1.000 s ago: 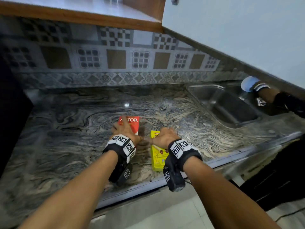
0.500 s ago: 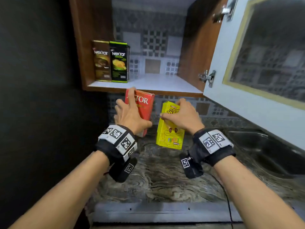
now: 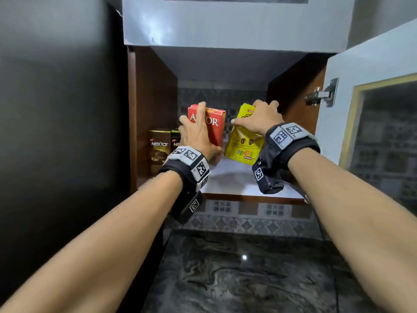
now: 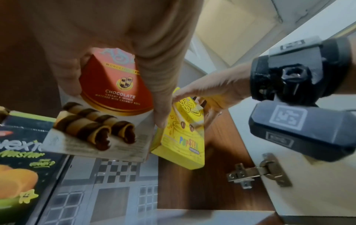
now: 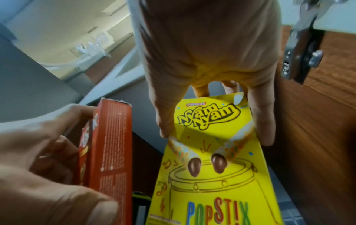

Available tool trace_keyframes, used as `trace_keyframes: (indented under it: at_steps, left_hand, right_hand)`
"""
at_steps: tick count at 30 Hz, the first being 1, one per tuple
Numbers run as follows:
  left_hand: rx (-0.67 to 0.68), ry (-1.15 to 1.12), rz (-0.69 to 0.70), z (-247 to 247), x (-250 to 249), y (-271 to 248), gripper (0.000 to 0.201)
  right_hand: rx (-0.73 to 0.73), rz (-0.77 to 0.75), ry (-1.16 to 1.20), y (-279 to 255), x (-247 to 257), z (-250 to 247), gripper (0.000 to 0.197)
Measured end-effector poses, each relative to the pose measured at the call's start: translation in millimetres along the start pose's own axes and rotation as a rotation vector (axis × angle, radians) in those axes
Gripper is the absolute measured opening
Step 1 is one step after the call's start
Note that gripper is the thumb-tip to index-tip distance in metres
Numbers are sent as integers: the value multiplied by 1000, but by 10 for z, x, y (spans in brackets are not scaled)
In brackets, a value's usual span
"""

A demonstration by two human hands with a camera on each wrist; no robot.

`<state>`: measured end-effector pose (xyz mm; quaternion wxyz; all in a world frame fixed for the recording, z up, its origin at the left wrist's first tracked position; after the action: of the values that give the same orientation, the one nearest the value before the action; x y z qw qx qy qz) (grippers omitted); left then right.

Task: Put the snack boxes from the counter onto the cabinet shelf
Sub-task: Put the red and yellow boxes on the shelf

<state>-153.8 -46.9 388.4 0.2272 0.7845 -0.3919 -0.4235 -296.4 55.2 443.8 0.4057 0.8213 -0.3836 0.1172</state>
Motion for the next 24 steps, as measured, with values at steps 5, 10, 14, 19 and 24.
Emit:
trace_keyframes:
  at_steps: [5,10,14,19,24]
  left_hand:
    - [50,44,-11,478,63,244,120]
    - [107,129,-9,845,189,361,118]
    - [183,208,-3,995,289,380,117]
    - [242,278,40,1048,328,422,115]
    - [155,556,193,1029,272,430,102]
  right_hand:
    - [-21,39,-38,518,-99,315,85]
    - [25,71,-10,791,-231,728,83]
    - [81,80,-11,873,-314,976,82]
    - [167,92,-47,922,-325,1158,82]
    - [232,77,-159,853,-294,1307,44]
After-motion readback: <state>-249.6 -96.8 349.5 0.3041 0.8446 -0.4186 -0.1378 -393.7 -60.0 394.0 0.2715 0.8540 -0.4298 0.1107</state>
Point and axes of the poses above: each hand's wrist, its own y-axis towards the middle knuckle, its own z-axis out of the palm, x = y × z, the point moved 4 cm from there along y, towards the middle knuckle, and after that the axes turned 1 degree about y, right-handed, at the moved point
